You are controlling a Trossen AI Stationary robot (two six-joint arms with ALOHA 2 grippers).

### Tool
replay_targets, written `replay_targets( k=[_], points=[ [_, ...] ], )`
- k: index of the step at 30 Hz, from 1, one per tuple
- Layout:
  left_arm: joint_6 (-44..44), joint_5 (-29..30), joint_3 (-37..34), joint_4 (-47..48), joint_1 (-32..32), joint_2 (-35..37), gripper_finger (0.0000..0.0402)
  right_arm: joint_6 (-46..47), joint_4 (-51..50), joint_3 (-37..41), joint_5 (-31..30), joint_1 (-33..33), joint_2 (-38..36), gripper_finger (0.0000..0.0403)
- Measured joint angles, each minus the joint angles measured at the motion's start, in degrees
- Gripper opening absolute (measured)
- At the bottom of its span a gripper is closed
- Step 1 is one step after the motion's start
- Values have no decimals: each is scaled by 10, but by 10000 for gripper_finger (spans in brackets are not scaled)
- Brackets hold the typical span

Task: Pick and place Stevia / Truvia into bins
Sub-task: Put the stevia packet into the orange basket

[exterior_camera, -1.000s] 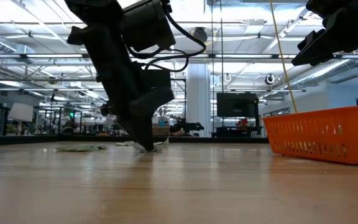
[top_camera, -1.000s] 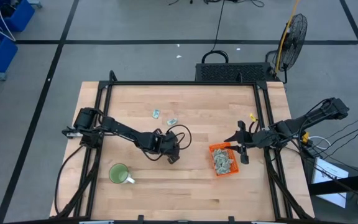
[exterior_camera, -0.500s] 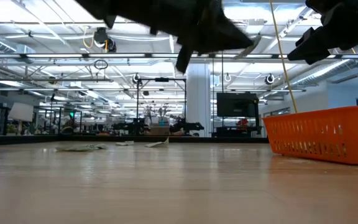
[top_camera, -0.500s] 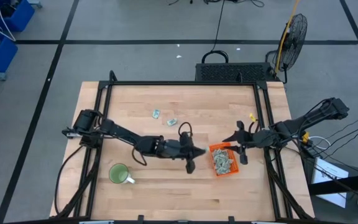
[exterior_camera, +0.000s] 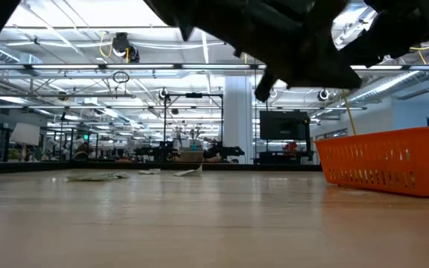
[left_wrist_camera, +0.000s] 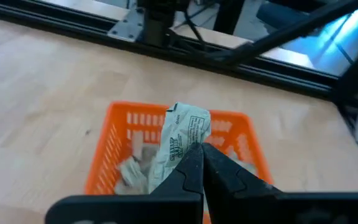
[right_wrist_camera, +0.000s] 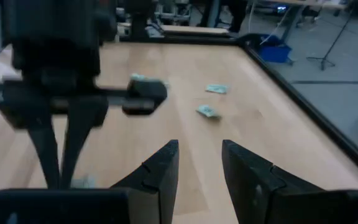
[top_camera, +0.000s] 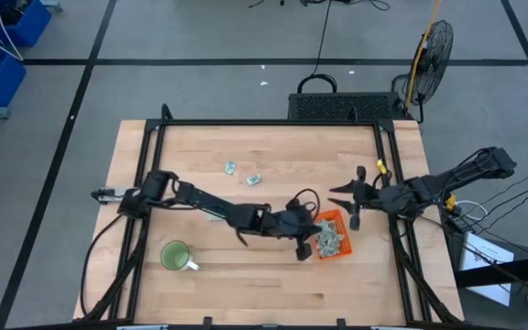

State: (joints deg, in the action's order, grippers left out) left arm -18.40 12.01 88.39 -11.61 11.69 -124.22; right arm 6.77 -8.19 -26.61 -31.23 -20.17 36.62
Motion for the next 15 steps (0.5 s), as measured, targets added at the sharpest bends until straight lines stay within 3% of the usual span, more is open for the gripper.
replay_targets(
  k=[8, 15],
  points=[
    [-23, -35, 19, -4, -33, -56, 2, -36, -2, 0, -3, 0, -8, 116],
    [-23, -40, 19, 4, -35, -61, 3, -47, -2, 0, -3, 0, -8, 116]
  ],
)
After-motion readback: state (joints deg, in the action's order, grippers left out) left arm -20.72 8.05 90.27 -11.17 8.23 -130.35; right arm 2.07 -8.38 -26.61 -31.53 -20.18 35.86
